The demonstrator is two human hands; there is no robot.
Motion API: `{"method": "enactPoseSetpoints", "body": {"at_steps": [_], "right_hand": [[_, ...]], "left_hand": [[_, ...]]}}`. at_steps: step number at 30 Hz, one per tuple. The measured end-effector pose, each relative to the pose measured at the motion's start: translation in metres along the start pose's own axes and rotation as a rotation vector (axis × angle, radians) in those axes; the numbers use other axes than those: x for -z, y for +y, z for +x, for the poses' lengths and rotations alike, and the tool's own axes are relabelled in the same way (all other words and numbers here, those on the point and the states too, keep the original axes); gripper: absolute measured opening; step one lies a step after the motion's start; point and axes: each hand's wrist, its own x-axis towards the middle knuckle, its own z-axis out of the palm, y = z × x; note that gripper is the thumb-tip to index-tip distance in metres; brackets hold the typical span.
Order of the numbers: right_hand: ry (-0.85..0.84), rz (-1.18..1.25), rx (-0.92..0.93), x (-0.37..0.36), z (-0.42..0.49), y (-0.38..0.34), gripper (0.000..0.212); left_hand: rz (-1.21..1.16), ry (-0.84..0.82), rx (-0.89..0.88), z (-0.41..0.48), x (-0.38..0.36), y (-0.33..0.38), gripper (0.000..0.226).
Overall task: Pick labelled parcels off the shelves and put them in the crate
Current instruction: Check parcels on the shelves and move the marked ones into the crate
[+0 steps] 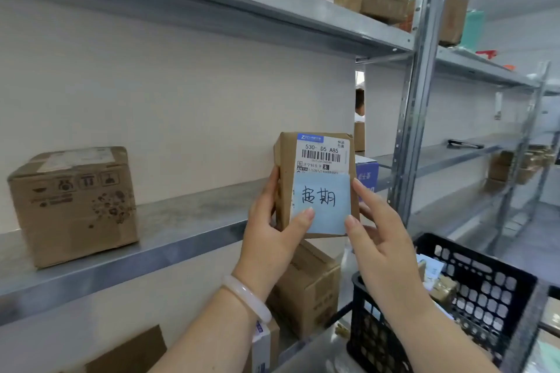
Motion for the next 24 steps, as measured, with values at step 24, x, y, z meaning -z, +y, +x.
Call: {"method": "enactPoseSetpoints", "body": {"at_steps": [24], "right_hand": [[0.646,-1.336,-0.865,0.098,-0.411,-0.244,0.100]], "left_hand": [[-0.621,-1.232,0.442,-0.319,-0.123,0.099,0.066]]}}
